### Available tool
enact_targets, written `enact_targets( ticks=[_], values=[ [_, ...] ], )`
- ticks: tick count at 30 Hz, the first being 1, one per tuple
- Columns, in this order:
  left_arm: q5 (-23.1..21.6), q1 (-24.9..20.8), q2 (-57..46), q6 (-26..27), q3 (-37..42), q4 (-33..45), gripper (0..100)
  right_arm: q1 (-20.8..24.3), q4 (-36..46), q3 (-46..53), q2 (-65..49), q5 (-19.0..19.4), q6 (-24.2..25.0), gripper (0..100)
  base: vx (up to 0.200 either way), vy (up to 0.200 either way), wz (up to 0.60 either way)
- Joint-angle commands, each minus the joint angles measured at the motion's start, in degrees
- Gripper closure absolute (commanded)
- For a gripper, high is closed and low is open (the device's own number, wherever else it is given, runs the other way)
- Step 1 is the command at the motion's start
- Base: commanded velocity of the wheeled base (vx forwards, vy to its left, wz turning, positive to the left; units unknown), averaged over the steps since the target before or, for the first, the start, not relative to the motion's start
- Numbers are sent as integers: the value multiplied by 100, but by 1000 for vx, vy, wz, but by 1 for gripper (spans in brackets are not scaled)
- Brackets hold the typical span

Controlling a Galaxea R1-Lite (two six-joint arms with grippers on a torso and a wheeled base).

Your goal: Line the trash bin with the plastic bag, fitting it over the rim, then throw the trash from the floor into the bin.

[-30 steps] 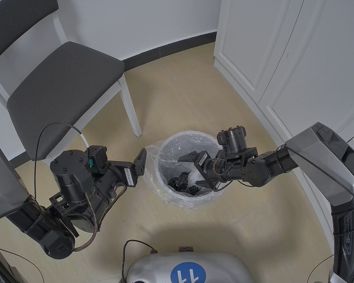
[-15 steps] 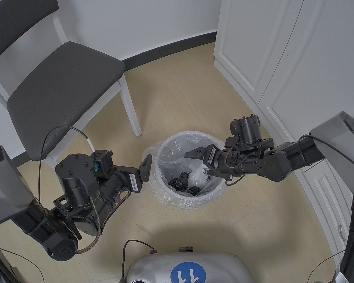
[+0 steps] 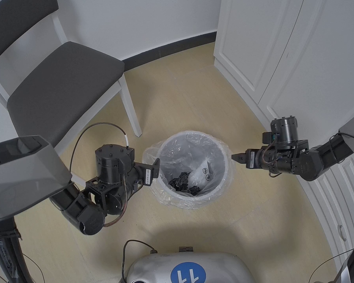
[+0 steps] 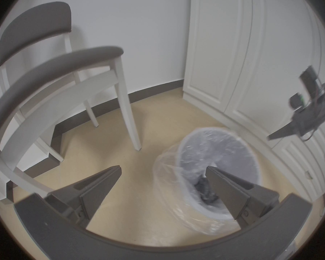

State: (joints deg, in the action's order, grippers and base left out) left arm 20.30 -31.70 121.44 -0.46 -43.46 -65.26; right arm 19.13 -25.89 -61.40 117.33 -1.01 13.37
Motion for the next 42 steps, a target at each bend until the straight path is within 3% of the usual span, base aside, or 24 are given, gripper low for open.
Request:
enact_targets(
  ticks=[1, 8, 20, 27, 42],
  values=[
    [9, 489, 784, 55, -602, 162, 0, -392, -118, 243, -316, -92, -195, 0, 0, 0, 0],
    [9, 515, 1004, 46, -813, 162, 0, -454, -118, 199, -299, -92, -195, 0, 0, 0, 0],
    [9, 805, 1830, 29, -1938, 382, 0, -700, -346, 155, -141, -92, -204, 0, 0, 0, 0],
    [9, 999, 1997, -121, -1991, 382, 0, -840, -346, 14, 123, -92, -212, 0, 0, 0, 0],
    [1, 797, 3122, -683, -2360, 373, 0, -1060, -346, -355, 852, -75, -212, 0, 0, 0, 0]
  ],
)
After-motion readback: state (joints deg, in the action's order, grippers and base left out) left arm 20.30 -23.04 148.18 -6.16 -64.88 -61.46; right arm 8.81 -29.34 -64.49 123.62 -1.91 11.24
